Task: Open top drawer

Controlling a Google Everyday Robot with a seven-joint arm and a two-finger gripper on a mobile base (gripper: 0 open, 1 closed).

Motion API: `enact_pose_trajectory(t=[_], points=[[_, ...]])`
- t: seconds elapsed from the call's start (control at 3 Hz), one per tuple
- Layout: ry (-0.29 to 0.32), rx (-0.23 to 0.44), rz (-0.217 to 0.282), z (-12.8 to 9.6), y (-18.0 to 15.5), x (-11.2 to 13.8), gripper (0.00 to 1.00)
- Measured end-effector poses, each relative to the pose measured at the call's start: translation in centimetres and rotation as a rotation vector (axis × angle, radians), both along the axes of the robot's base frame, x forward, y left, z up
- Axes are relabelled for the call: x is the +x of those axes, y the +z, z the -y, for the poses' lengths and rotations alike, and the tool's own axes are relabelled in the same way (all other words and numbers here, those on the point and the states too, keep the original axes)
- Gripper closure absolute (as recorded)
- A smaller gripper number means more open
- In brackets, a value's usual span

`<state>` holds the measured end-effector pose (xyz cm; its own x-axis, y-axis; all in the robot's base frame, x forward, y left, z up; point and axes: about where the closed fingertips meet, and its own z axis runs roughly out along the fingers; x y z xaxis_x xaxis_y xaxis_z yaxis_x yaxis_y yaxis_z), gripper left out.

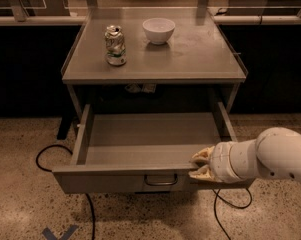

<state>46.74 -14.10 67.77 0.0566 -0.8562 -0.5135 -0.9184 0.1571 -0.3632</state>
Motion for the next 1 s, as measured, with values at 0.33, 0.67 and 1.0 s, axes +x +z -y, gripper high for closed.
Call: enact_pose_trajectory(t=[0.33,0.67,1.0], points=[[0.001,0.003,0.022,0.1,0.1,-1.8,1.00],[0.001,0.003,0.022,0.1,0.1,-1.9,1.00],[0.003,0.006,0.044,0.2,0.3,-3.8,1.00]])
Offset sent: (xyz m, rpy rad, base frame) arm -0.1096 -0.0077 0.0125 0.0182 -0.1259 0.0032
